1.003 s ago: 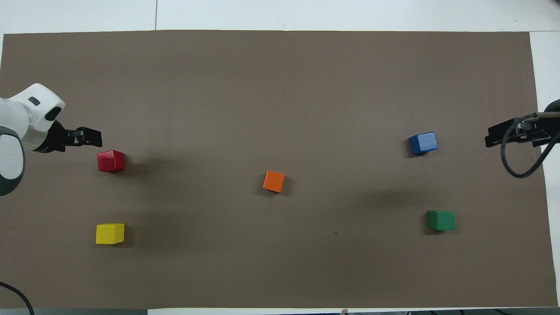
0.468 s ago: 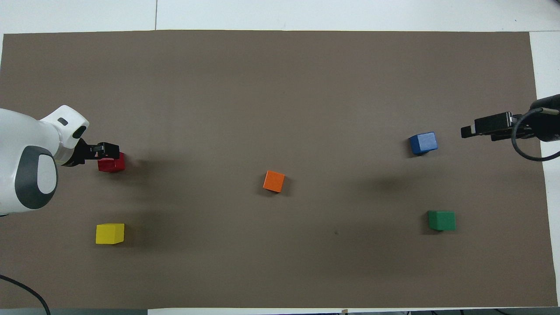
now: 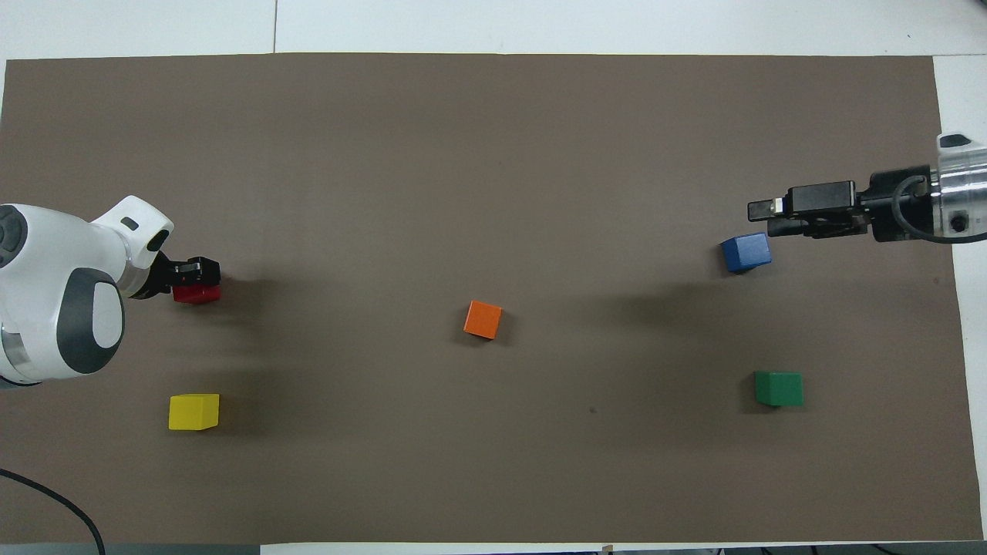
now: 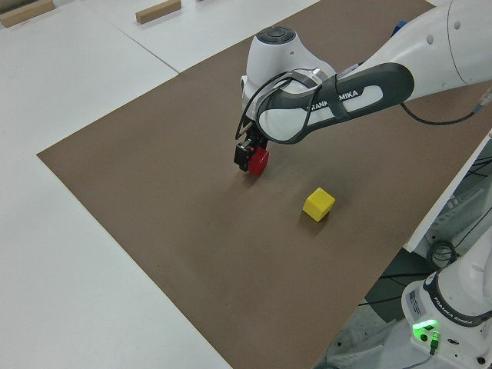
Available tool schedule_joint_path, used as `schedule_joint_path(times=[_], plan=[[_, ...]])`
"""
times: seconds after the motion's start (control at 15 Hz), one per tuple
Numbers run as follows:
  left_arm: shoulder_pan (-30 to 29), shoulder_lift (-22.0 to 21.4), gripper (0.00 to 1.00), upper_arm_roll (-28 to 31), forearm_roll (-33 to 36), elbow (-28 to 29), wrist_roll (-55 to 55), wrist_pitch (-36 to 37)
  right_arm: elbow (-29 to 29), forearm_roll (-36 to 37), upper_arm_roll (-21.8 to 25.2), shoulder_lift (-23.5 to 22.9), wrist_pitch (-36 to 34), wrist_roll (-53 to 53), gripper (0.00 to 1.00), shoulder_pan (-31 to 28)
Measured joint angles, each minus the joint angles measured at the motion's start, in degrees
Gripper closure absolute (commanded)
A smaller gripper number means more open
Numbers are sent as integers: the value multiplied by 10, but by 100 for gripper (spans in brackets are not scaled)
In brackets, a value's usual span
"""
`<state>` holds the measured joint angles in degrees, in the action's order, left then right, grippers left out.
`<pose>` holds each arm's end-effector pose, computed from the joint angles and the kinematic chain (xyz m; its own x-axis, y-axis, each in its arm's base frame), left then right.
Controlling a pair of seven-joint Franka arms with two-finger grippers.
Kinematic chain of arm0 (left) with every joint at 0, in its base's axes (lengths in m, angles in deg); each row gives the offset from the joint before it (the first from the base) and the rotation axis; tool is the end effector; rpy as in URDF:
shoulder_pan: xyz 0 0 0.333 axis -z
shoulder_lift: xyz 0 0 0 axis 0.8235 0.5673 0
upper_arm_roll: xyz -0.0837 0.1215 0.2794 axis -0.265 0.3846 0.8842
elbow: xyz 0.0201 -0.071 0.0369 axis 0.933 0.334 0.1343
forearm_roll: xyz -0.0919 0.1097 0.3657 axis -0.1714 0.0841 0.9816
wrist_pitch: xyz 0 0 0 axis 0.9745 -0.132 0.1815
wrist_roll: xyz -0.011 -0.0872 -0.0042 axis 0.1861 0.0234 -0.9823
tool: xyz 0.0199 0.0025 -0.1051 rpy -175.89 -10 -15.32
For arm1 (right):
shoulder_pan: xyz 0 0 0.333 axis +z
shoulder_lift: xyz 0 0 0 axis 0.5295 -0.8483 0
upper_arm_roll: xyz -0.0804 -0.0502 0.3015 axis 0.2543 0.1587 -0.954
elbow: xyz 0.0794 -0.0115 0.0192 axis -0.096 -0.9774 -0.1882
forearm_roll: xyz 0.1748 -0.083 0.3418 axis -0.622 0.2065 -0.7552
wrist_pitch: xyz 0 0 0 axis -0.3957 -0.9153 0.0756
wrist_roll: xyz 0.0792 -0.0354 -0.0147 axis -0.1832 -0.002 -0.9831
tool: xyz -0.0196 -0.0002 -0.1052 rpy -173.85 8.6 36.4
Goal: Transfer red block to right arm and stack on blue block
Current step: 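Lift the red cube with the left gripper while the right gripper approaches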
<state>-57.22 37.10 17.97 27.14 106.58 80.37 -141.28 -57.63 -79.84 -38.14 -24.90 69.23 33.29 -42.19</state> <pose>0.5505 0.0292 0.3129 0.9959 0.0905 0.0046 0.0906 -0.9959 -0.0026 0.5727 -0.0348 0.4304 0.9966 -0.0802 -0.0179 -0.0600 -0.5609 -0.8257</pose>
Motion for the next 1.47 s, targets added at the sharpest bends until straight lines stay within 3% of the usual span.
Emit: schedule_joint_path(times=[0.13, 0.33, 0.74, 1.0, 1.47], plan=[[0, 0, 100, 0, 0, 2, -4, 0, -51, -68, 0, -1, -5, -49, 0, -10], [0, -2, 100, -1, -1, -25, -65, 33, -96, -140, 0, -22, -65, -144, 0, -33], [43, -25, 100, -7, -15, -210, -230, 300, -99, -287, -6, -105, -136, -283, 0, -22], [86, -45, 100, -20, -96, -302, -452, 397, -92, -357, -9, -137, -189, -319, 0, -9], [91, -72, 100, -42, -323, -323, -752, 375, -85, -401, -10, -141, -217, -275, 0, 28]])
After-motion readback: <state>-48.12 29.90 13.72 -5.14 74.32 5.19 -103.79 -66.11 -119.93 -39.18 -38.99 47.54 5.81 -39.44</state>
